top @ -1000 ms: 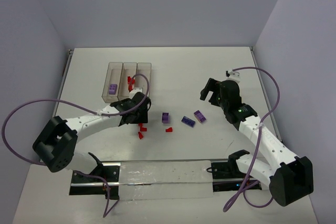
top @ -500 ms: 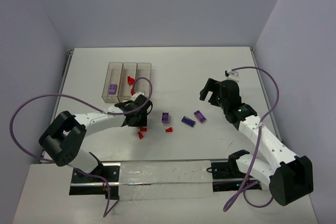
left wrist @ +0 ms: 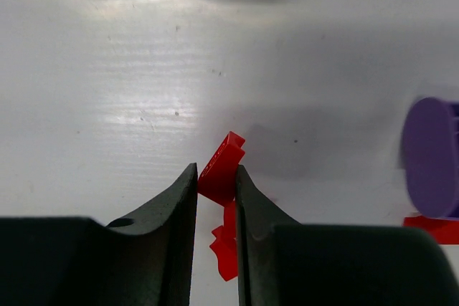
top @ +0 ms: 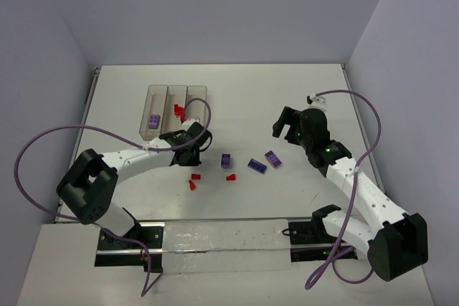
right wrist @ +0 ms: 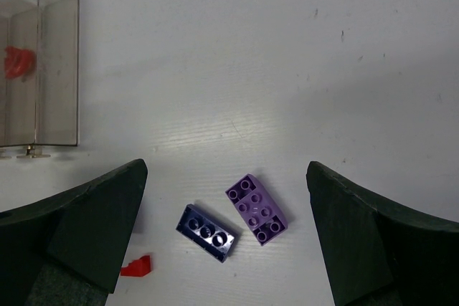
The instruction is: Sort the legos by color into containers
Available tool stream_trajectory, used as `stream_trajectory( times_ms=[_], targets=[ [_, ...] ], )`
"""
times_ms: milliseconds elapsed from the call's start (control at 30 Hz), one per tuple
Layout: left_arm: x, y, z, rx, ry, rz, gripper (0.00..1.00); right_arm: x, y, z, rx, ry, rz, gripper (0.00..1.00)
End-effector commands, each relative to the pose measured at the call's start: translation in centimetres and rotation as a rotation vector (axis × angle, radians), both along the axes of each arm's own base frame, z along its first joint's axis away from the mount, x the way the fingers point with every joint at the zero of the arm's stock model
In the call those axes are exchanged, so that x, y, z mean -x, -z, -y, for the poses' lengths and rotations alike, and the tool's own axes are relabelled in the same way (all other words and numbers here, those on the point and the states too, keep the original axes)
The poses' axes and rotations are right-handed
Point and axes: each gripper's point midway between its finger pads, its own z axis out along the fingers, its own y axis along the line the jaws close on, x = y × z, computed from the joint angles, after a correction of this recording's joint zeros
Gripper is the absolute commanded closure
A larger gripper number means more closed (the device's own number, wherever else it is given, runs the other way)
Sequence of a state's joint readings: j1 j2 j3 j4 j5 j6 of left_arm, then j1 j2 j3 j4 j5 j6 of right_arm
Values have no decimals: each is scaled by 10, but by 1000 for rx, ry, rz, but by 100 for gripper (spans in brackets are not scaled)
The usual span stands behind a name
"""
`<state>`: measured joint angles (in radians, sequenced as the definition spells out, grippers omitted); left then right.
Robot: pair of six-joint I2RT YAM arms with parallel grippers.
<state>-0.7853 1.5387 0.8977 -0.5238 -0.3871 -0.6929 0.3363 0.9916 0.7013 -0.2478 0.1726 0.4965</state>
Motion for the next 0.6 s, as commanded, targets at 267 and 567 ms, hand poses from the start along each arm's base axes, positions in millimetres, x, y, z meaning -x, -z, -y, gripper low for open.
stream_trajectory(
  times_ms=[267,567],
  targets=[
    [-89,-94,-15,18,-122,195,100,4,-18,-2,-31,-6,52,0],
    [-152,-100,-38,71,-212,243,100,15,-11,-1,-58,0,38,0]
  ],
)
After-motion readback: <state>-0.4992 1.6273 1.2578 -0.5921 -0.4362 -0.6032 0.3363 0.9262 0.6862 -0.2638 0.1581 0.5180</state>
